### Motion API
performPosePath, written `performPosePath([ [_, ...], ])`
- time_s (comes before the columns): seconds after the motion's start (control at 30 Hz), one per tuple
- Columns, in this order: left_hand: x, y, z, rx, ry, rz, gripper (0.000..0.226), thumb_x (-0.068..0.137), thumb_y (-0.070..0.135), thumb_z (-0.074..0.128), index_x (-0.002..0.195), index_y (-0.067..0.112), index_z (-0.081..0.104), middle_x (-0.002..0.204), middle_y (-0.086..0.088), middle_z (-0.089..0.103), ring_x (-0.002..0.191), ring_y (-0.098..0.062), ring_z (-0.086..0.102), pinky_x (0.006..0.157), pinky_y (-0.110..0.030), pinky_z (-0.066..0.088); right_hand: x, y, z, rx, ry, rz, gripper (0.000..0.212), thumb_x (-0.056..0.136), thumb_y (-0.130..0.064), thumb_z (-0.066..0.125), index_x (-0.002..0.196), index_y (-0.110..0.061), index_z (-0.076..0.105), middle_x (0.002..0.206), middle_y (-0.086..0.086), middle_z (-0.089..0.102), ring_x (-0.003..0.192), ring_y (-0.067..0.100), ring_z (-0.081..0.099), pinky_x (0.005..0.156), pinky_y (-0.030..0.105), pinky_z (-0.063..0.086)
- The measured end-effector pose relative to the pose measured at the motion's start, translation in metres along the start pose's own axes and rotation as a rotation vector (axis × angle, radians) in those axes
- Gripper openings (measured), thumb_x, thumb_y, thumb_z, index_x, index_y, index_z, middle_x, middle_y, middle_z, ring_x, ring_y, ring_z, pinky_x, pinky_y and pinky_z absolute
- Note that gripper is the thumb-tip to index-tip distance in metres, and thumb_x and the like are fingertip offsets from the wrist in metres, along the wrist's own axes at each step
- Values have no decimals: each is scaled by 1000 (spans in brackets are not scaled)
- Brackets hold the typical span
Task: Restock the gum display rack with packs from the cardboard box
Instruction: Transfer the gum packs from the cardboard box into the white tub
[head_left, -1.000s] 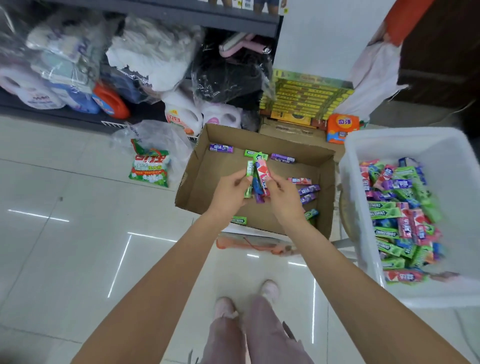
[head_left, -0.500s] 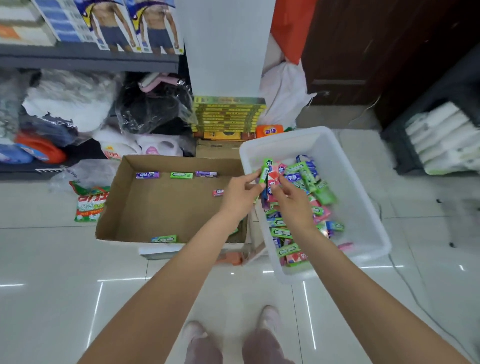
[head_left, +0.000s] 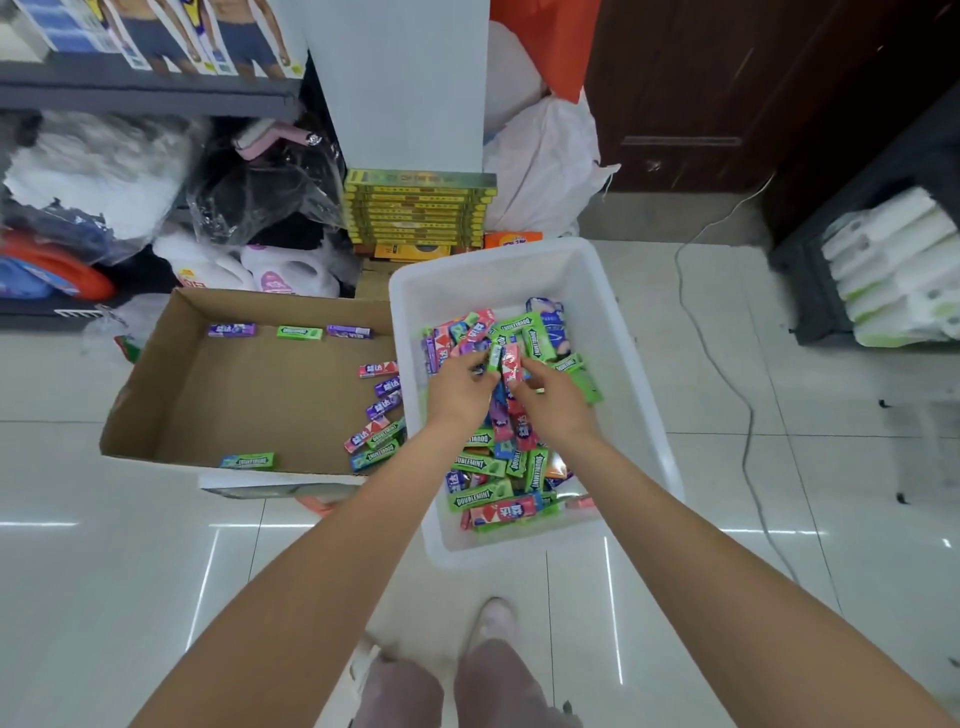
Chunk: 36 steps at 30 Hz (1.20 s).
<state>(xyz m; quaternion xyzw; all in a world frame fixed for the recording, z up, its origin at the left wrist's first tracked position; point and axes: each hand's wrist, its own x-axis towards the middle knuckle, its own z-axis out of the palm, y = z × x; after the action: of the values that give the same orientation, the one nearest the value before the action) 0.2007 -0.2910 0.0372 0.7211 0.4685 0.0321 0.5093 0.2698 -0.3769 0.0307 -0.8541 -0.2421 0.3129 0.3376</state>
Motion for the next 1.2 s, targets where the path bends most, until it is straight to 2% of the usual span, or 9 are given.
performPosePath([
  [0.13, 4, -6, 2, 97, 48, 3, 42, 93, 14, 55, 134, 9, 48, 132, -11, 55, 120, -25, 53, 103, -34, 40, 6, 2, 2, -139, -17, -61, 42, 94, -15, 53, 135, -10, 48, 117, 17, 61, 105, 30, 58, 85, 31, 41],
  [0.27, 4, -11, 1, 187, 55, 53, 44, 92, 14, 56, 135, 9, 46, 135, -11, 53, 124, -25, 50, 104, -36, 39, 3, 6, 7, -199, 45, -86, 44, 94, -17, 52, 137, -16, 47, 122, 12, 50, 115, 24, 46, 97, 29, 37],
  [0.4, -4, -21, -19, 196, 104, 151, 35, 93, 17, 52, 128, 13, 52, 121, -9, 59, 107, -24, 58, 92, -36, 47, -12, -9, 13, -154, 90, -200, 37, 92, -12, 52, 129, -12, 54, 124, 8, 49, 119, 20, 42, 95, 21, 32],
  [0.5, -13, -32, -48, 129, 160, 208, 28, 93, 15, 52, 120, 14, 58, 114, -3, 60, 94, -13, 60, 85, -25, 47, -17, -29, 28, -143, 59, -249, 34, 93, -12, 50, 126, -13, 56, 121, 5, 50, 114, 18, 45, 83, 15, 28],
  [0.67, -18, -71, -112, 87, 285, 177, 19, 91, 14, 54, 107, 19, 62, 102, 3, 66, 78, 0, 58, 75, -13, 43, -20, -74, 74, -96, -35, -326, 32, 92, -11, 49, 122, -15, 59, 120, 5, 50, 112, 16, 46, 85, 14, 28],
  [0.77, -9, -103, -157, 106, 345, 115, 21, 91, 14, 55, 110, 15, 62, 105, 1, 66, 83, -8, 57, 81, -18, 41, -15, -99, 114, -127, -82, -347, 33, 91, -11, 49, 122, -16, 60, 117, 5, 51, 106, 17, 49, 93, 23, 37],
  [0.9, 24, -144, -213, 170, 343, 65, 24, 91, 15, 56, 114, 12, 61, 107, -4, 66, 90, -14, 59, 85, -24, 44, 3, -129, 174, -218, -135, -307, 37, 91, -11, 48, 127, -14, 55, 124, 7, 48, 117, 21, 46, 99, 29, 34],
  [1.03, 75, -177, -255, 285, 256, 57, 32, 91, 20, 54, 122, 11, 56, 116, -9, 60, 108, -25, 56, 93, -35, 44, 33, -152, 229, -318, -172, -259, 39, 92, -12, 48, 131, -12, 51, 125, 10, 47, 121, 27, 43, 102, 32, 34],
  [1.2, 135, -215, -278, 442, 114, 74, 41, 93, 21, 52, 132, 10, 48, 128, -14, 52, 115, -29, 51, 96, -37, 43, 81, -157, 280, -373, -181, -170, 43, 93, -13, 48, 136, -10, 44, 132, 11, 45, 125, 29, 41, 104, 35, 35],
])
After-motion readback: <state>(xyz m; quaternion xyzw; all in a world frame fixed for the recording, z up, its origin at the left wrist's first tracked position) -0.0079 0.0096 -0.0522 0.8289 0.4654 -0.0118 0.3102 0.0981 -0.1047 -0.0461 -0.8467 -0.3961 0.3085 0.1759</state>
